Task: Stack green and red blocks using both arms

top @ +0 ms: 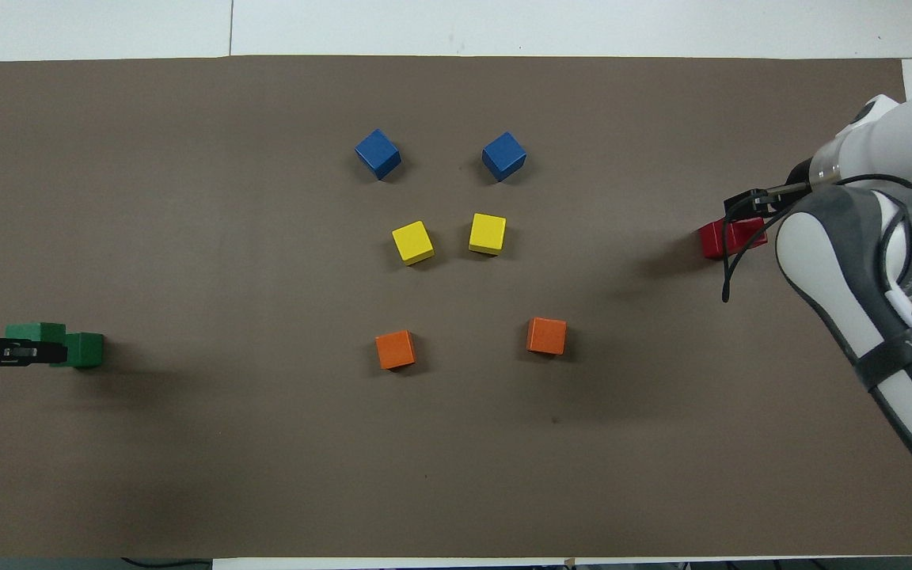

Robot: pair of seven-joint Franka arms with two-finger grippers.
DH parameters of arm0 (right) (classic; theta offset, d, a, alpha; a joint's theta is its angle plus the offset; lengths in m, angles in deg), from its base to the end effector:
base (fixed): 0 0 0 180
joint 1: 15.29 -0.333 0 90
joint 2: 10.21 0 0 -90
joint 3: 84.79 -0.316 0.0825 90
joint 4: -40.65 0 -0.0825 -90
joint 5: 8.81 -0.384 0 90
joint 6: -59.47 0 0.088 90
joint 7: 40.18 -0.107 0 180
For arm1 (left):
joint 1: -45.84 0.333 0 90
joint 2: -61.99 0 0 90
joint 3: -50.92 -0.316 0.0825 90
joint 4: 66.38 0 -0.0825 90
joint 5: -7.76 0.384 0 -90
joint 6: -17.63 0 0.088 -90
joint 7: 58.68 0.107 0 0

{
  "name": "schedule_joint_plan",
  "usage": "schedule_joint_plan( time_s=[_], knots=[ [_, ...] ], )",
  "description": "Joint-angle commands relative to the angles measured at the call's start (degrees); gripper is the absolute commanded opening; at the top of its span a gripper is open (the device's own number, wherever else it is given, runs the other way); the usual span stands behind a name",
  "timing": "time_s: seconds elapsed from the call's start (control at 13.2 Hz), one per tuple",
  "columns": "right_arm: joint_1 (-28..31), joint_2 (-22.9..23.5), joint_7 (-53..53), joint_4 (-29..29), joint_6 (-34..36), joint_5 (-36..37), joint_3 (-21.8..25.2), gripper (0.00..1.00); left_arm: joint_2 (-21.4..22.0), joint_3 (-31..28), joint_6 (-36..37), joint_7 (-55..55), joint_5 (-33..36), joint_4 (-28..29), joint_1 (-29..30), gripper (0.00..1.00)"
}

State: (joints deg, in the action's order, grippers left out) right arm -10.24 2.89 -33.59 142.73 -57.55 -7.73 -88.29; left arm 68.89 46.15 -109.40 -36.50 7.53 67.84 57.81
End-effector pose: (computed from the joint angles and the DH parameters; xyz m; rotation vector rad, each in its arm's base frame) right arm 0.6256 -0.0203 0.4295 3.1323 0.1480 0.0506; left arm 0.4662 0.1403 0.3818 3.1239 -0.1456 -0.0012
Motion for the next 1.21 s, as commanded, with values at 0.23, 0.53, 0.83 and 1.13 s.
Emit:
schedule_joint_plan(
  time_s=[0.23,0.53,0.83,1.13],
  knots=[
    [0.0,-11.5,1.3,-7.6,19.1,-1.2,-0.6,1.00,0.8,0.4,-5.7,-1.3,1.3,3.9,0.9,0.00],
    [-0.1,-16.6,0.4,-10.3,29.5,-2.7,-0.7,1.00,0.5,0.4,-6.6,-2.6,1.3,4.0,0.8,0.00],
    [-0.1,-17.9,0.3,-10.2,32.2,-2.6,-0.8,1.00,-1.2,0.4,-8.4,-2.8,1.3,4.6,0.8,0.00],
    [-6.3,-18.6,-1.5,-9.8,32.1,-1.7,4.7,1.00,-2.2,0.4,-9.6,-2.8,1.3,4.6,0.8,0.00]
  ],
)
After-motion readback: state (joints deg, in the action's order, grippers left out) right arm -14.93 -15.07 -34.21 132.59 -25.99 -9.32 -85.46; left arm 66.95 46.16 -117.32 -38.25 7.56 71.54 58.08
